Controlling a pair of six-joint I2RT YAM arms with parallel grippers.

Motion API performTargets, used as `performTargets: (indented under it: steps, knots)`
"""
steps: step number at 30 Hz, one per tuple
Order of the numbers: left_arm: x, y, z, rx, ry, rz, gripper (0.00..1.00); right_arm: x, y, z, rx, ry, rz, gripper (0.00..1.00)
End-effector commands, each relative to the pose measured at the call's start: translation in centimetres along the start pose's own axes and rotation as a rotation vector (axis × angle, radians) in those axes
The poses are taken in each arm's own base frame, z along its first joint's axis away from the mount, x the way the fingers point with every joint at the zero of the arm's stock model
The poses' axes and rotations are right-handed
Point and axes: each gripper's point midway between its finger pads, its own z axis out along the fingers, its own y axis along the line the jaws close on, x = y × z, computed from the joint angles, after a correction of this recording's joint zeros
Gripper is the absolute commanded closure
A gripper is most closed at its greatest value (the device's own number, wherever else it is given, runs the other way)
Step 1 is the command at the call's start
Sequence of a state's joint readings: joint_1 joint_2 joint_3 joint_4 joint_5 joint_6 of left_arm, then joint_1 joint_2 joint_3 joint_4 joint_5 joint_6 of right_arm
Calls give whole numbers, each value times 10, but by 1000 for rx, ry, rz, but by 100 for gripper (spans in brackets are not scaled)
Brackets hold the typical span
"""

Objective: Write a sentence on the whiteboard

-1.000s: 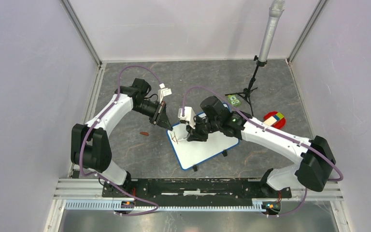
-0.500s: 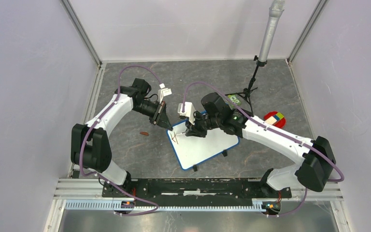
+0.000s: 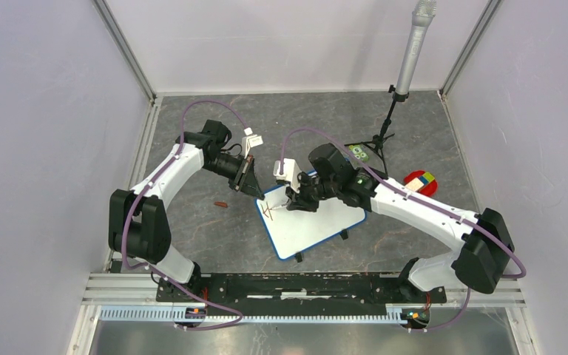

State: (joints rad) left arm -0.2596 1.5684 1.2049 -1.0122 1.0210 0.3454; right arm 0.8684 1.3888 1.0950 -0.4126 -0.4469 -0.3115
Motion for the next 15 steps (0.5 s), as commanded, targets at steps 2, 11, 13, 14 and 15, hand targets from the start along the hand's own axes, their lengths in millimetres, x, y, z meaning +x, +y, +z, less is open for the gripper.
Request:
performTargets:
  steps: [2,11,13,14,15]
  knots:
    - [-3,-4,-2,-4,-8,42,97,11,-14,-8,45,19,-9,100]
    - [-5,-3,-2,-1,-8,36,97,-1,-24,-15,71,-4,-20,100]
    - [-4,-3,-2,-1,-7,36,97,-5,-26,-16,73,-12,-23,100]
    - [-4,-3,-2,-2,-8,37,98,-8,-26,-16,74,-16,-24,100]
    - [-4,-3,-2,-1,-8,36,97,-7,-26,-16,73,-15,-24,100]
